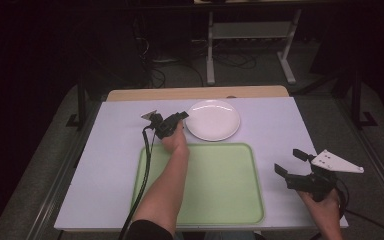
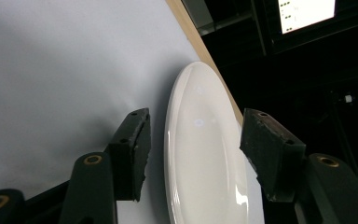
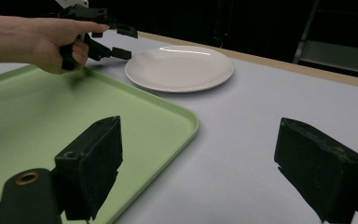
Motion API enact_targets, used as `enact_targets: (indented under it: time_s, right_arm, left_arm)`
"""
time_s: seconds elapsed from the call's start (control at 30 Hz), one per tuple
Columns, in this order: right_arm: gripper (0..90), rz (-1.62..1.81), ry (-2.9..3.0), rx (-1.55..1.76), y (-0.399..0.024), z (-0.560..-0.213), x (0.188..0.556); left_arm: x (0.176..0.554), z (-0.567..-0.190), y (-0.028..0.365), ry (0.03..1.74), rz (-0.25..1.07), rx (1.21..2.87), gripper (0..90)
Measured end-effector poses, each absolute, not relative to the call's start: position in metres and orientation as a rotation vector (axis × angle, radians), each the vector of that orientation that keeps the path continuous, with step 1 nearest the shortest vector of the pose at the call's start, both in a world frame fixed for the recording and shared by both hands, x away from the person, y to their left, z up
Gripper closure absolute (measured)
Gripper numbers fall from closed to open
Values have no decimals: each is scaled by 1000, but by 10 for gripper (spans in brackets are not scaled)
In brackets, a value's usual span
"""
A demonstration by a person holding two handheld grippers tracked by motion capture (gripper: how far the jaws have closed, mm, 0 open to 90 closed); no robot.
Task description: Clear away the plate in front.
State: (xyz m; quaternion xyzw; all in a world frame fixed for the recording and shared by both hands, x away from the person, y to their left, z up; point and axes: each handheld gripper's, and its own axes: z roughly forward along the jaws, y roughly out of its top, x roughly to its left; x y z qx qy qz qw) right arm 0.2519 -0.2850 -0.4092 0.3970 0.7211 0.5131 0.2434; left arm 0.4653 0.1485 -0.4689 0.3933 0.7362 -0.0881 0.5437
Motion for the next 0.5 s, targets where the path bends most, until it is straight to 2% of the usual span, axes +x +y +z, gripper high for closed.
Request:
enact_targets:
  time_s: [0.5]
  right_arm:
    - [144,1404,1973,1079,-285,-409,252]
  left_arm:
    - [465,-475,141,1780,-229,947,503]
